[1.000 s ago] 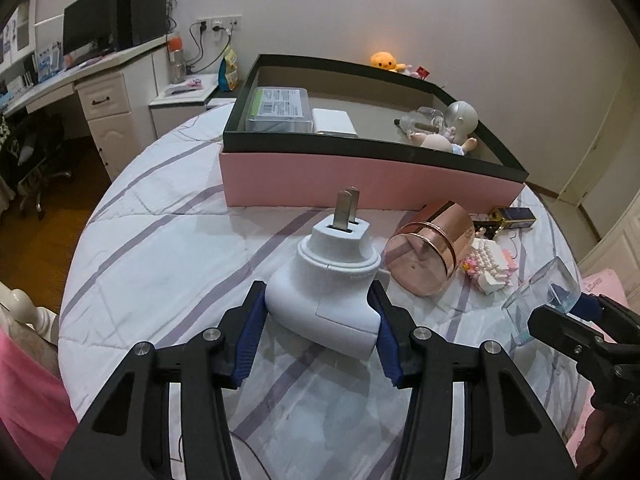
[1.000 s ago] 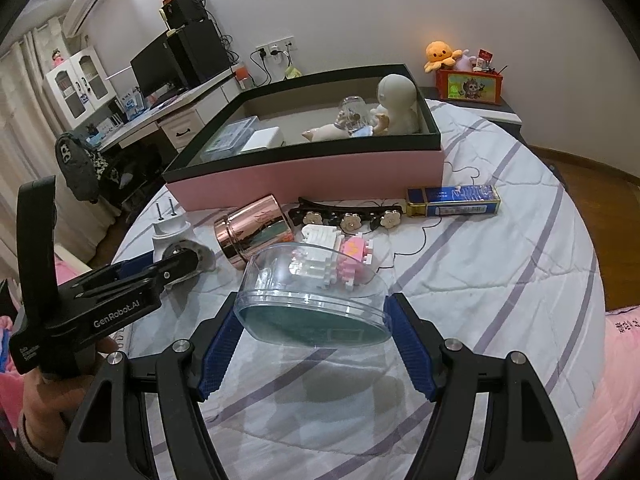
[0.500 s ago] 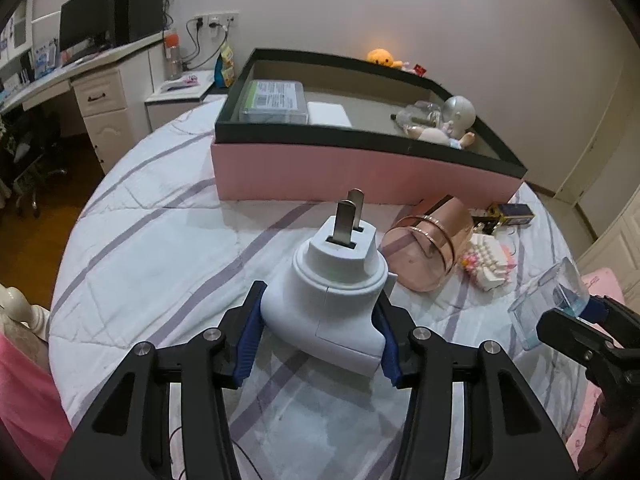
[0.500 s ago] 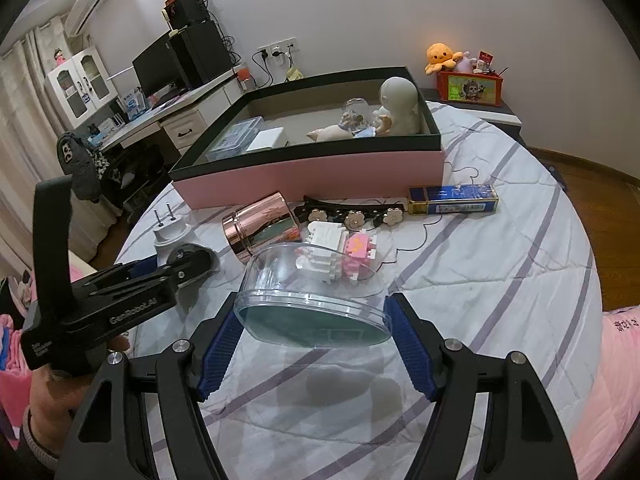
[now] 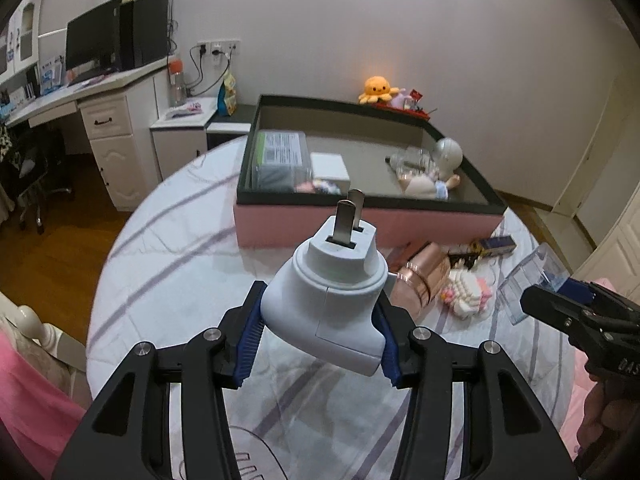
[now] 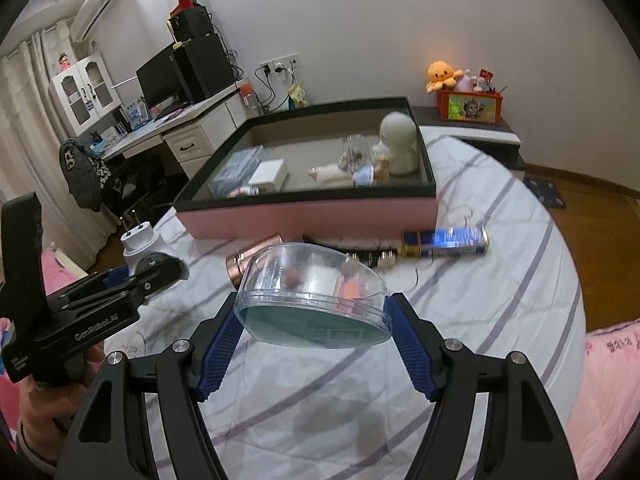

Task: Organize rigid objects
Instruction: 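Carry adapter and teal-lidded container into the pink box and open both grippers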

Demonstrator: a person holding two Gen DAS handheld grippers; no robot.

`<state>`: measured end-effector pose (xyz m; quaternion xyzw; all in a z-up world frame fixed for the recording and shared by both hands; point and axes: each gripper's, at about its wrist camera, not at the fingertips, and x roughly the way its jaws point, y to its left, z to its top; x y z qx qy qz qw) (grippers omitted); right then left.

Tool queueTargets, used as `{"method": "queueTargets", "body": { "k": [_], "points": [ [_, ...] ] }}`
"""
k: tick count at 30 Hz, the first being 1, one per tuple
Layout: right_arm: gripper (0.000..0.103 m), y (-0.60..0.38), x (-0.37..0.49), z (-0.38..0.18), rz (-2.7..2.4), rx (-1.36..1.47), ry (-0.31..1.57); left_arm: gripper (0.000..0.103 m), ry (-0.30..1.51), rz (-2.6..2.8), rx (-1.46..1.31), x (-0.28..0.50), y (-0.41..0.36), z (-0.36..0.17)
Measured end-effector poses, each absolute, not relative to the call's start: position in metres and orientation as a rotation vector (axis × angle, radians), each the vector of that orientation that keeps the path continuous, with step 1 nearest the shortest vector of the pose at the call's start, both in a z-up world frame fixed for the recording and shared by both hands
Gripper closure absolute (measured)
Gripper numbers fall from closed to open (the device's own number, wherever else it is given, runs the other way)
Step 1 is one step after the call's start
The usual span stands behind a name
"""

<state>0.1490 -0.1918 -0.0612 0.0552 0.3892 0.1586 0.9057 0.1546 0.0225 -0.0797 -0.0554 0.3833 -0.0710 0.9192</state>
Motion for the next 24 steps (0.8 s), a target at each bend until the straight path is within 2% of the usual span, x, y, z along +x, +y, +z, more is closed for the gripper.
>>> {"method": "queueTargets", "body": {
  "k": [13,24],
  "points": [
    [0.030,-0.184,0.220,-0.020,0.323,0.065,0.709,0.053,0.687,-0.165,-0.109,0.207,0.034,-0.033],
    [0.030,-0.175,0.304,-0.028,0.311,0.071,0.747,0.053,0.686,-0.197,-0.134,0.276,0.026,-0.028]
  ]
}}
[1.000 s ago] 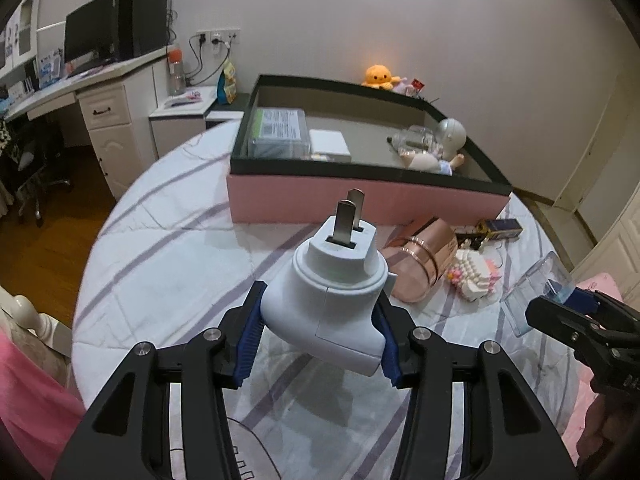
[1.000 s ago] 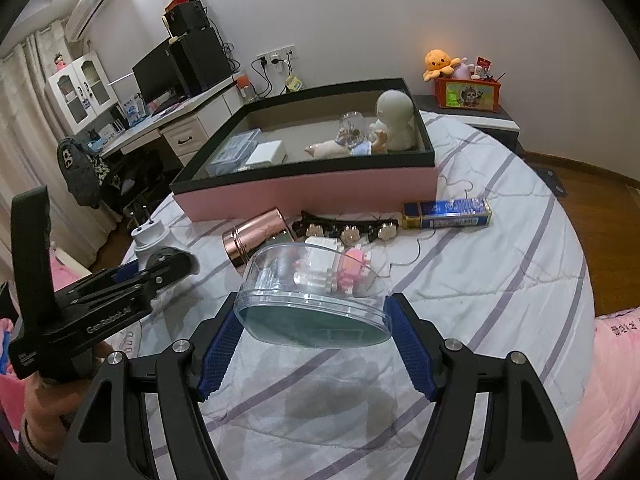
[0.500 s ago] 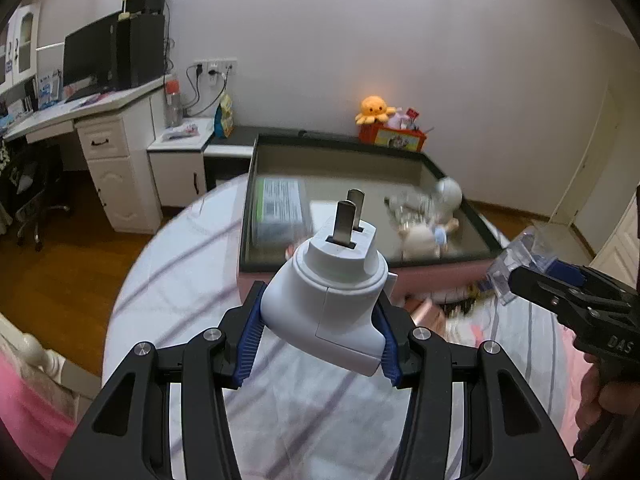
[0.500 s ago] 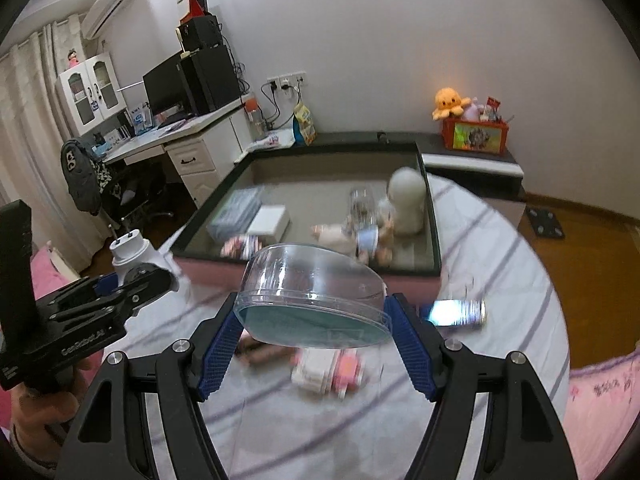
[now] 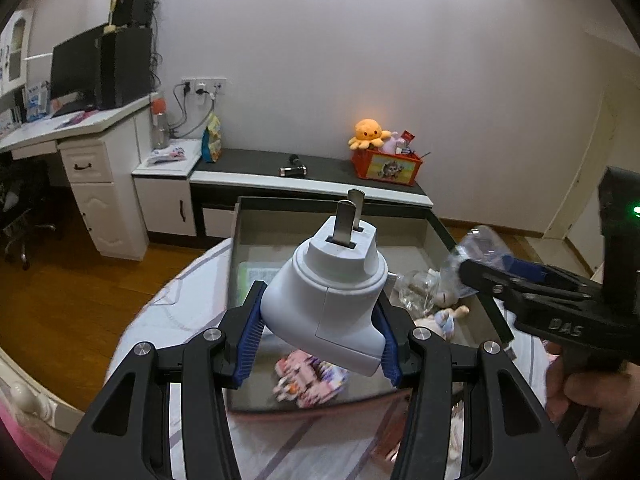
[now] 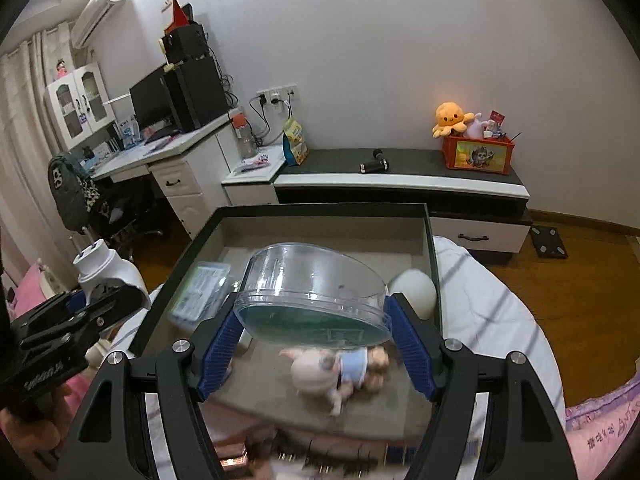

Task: Organize rigid objects
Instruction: 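Carry adapter and teal-lidded container into the pink box and open both grippers, then withdraw both grippers from the box back over the bed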

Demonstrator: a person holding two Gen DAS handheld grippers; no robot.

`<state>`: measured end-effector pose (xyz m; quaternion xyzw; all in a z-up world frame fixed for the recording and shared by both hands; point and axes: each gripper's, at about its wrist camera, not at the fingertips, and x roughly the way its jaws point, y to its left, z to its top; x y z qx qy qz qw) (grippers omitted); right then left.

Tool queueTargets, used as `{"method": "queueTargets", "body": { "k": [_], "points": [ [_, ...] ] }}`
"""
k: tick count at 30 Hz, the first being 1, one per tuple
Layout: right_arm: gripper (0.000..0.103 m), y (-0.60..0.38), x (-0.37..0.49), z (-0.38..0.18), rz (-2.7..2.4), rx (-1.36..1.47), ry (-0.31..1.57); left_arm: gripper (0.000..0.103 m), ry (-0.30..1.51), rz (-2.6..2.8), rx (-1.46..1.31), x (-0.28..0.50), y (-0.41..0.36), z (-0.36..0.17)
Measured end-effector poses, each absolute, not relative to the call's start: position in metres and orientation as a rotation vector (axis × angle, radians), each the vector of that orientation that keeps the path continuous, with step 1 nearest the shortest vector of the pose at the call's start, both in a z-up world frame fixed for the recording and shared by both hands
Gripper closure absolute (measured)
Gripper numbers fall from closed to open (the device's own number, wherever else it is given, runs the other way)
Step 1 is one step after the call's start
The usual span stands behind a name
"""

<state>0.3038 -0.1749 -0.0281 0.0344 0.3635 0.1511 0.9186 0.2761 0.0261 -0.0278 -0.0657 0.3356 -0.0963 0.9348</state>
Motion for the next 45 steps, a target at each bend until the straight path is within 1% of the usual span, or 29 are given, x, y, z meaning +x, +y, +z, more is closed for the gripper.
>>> {"method": "queueTargets", "body": {
  "k": [11,12,14,15,16,20,22,31,39,45],
  "points": [
    [0.029,-0.165,0.343,-0.055,0.294,0.060,0.823,0.052,0.771,-0.224,-0.119,0.316,0.000,-0.057],
    [0.029,-0.165,0.344,-0.055,0.293,0.063,0.821,0.051,0.778,-0.219,-0.114,0.317,-0.001,-0.059],
    [0.026,-0.167,0.346,-0.056,0.306,0.068,0.828,0.044,0.780,-0.215,-0.110,0.317,-0.001,-0.060],
    [0.023,-0.166,0.344,-0.056,0.313,0.066,0.828,0.038,0.778,-0.213,-0.111,0.316,-0.001,-0.059],
    [0.022,-0.164,0.343,-0.055,0.311,0.056,0.831,0.034,0.773,-0.208,-0.114,0.315,0.000,-0.059],
    [0.020,-0.163,0.335,-0.052,0.291,0.057,0.828,0.027,0.757,-0.192,-0.123,0.307,0.006,-0.053],
    [0.020,-0.168,0.329,-0.048,0.271,0.076,0.816,0.020,0.745,-0.182,-0.126,0.298,0.010,-0.049],
    [0.020,-0.191,0.280,-0.029,0.230,0.157,0.762,0.008,0.705,-0.169,-0.138,0.250,0.019,-0.034],
    [0.020,-0.205,0.217,-0.021,0.215,0.197,0.727,0.006,0.684,-0.177,-0.124,0.198,0.013,-0.024],
    [0.020,-0.208,0.179,-0.027,0.218,0.208,0.731,0.004,0.673,-0.182,-0.091,0.158,0.003,-0.022]
  ]
}}
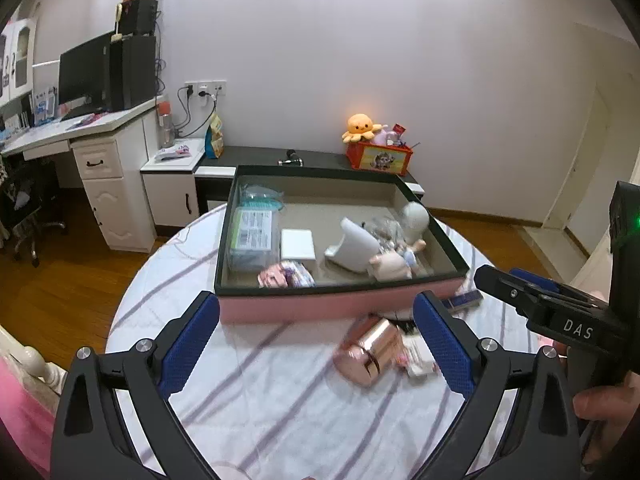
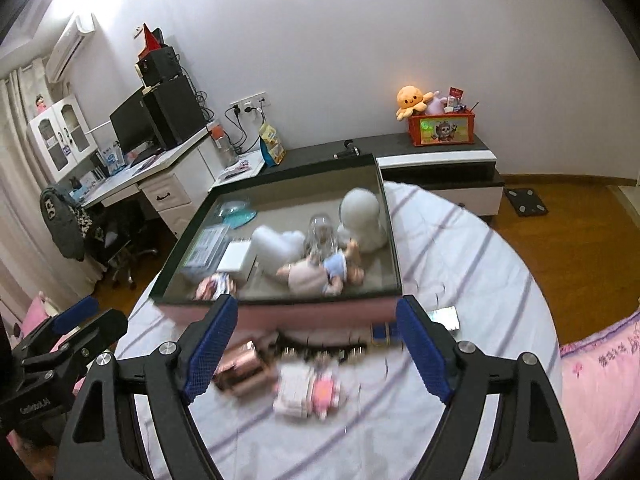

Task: Organize rigid objects
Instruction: 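Withdraw both grippers from the box back over the bed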

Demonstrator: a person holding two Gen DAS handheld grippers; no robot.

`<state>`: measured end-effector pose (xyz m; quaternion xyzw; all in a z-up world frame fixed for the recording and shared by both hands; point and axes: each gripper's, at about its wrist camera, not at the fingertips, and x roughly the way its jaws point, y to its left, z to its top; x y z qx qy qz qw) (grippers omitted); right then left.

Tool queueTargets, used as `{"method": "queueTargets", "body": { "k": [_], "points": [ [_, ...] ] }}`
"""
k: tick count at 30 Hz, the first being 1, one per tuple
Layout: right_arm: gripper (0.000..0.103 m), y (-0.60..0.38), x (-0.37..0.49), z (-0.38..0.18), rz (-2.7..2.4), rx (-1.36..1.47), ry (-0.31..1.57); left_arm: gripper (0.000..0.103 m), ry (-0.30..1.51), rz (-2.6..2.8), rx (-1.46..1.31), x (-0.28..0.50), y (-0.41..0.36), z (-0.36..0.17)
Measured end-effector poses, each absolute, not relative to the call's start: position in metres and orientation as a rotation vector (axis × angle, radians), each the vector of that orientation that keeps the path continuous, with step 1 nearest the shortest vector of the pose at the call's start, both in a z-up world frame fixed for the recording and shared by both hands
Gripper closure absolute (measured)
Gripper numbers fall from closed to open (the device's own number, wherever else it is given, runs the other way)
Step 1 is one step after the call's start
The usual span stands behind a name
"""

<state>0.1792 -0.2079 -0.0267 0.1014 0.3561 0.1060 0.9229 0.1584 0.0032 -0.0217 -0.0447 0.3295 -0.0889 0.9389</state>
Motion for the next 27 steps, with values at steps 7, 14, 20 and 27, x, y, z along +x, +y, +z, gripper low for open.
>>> {"method": "queueTargets", "body": {
  "k": [7,14,20,27],
  "points": [
    [0.020,-0.209,0.142,-0.039,0.230,0.215,0.744,0.004,0.691,-0.172,-0.085,0.134,-0.002,-0.025],
    [0.020,-0.214,0.115,-0.047,0.229,0.210,0.749,0.004,0.698,-0.159,-0.088,0.104,-0.002,-0.030],
    [0.020,-0.213,0.103,-0.050,0.226,0.200,0.753,0.004,0.720,-0.156,-0.097,0.088,0.001,-0.038],
    [0.020,-0.213,0.099,-0.051,0.223,0.191,0.755,0.004,0.725,-0.151,-0.104,0.082,0.002,-0.041]
  ]
}}
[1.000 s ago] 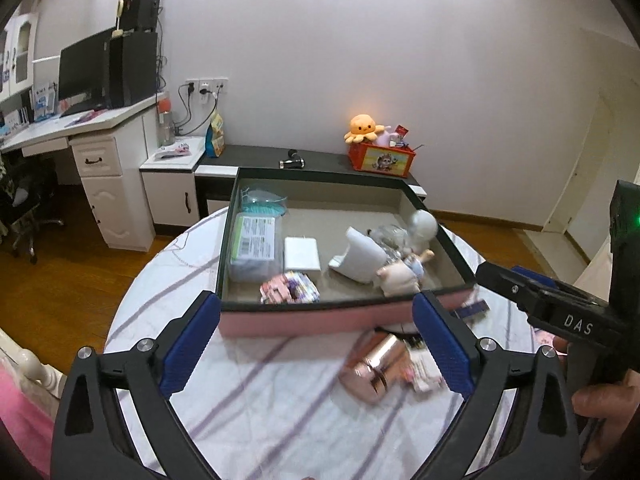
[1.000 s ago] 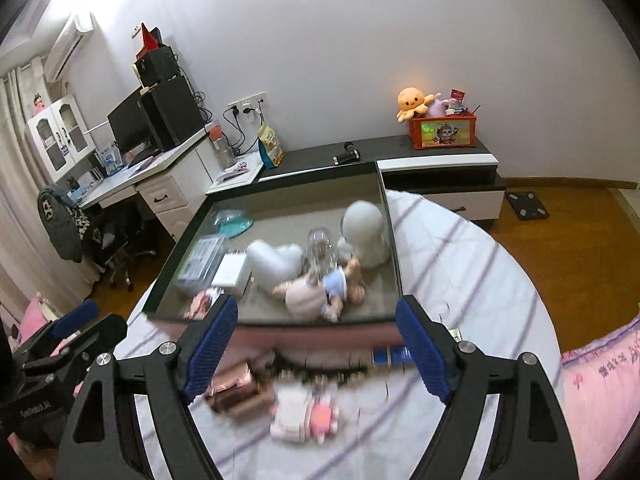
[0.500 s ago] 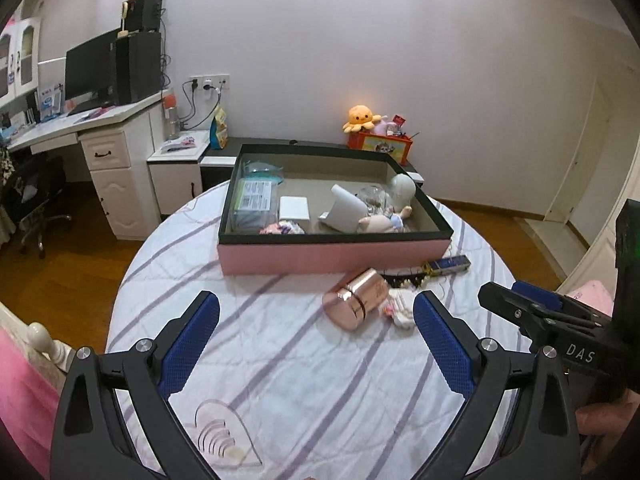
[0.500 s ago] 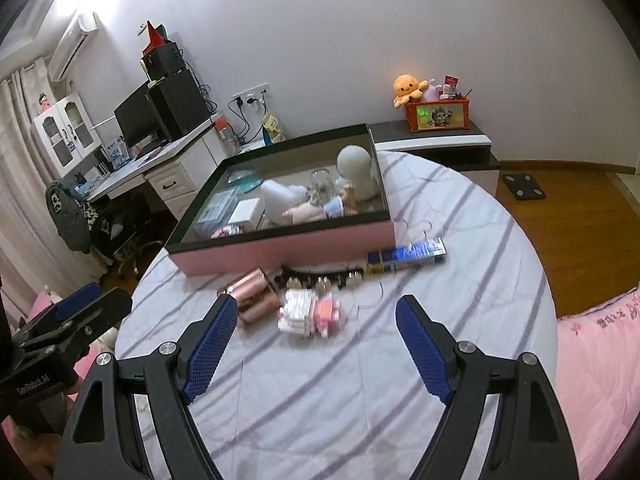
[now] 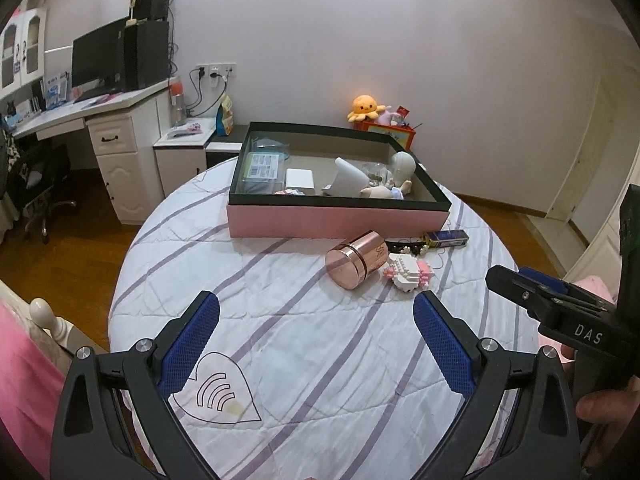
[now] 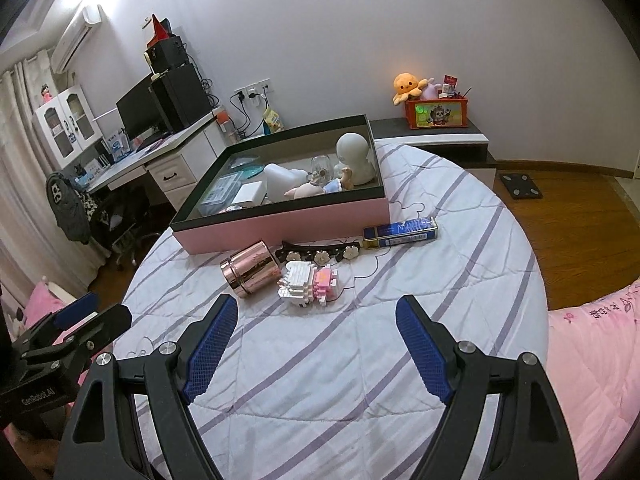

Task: Organize rigid objects
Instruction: 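Withdraw both grippers from the box back over the bed, then grasp the copper cup with the left gripper while the right grasps the block figure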

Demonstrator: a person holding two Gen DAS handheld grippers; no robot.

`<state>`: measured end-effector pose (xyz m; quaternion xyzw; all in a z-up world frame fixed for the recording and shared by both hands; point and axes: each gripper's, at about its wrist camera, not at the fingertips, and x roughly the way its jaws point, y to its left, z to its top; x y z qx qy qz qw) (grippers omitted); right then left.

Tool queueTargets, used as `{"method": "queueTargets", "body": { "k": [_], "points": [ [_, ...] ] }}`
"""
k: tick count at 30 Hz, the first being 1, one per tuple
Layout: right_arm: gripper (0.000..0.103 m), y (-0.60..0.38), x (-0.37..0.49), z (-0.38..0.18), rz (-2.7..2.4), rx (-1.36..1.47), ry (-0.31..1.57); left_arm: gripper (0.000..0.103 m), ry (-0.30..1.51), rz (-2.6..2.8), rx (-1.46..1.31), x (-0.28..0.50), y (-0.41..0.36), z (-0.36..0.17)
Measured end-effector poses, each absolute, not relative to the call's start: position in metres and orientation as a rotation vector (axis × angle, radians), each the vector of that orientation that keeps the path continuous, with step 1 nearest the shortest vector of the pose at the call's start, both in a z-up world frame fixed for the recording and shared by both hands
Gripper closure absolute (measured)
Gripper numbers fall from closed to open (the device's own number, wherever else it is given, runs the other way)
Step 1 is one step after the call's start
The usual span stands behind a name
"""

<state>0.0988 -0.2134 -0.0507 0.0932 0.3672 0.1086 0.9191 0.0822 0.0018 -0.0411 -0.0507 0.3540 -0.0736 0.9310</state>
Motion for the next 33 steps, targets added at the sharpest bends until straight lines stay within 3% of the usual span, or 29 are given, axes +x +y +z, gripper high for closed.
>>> {"method": "queueTargets", "body": {
  "k": [33],
  "points": [
    [0.020,-0.176,0.187,-0.117,0.243,0.054,0.947,0.004,0.846,-0.162,-0.119,0.137,-0.002,-0.085]
  ]
}}
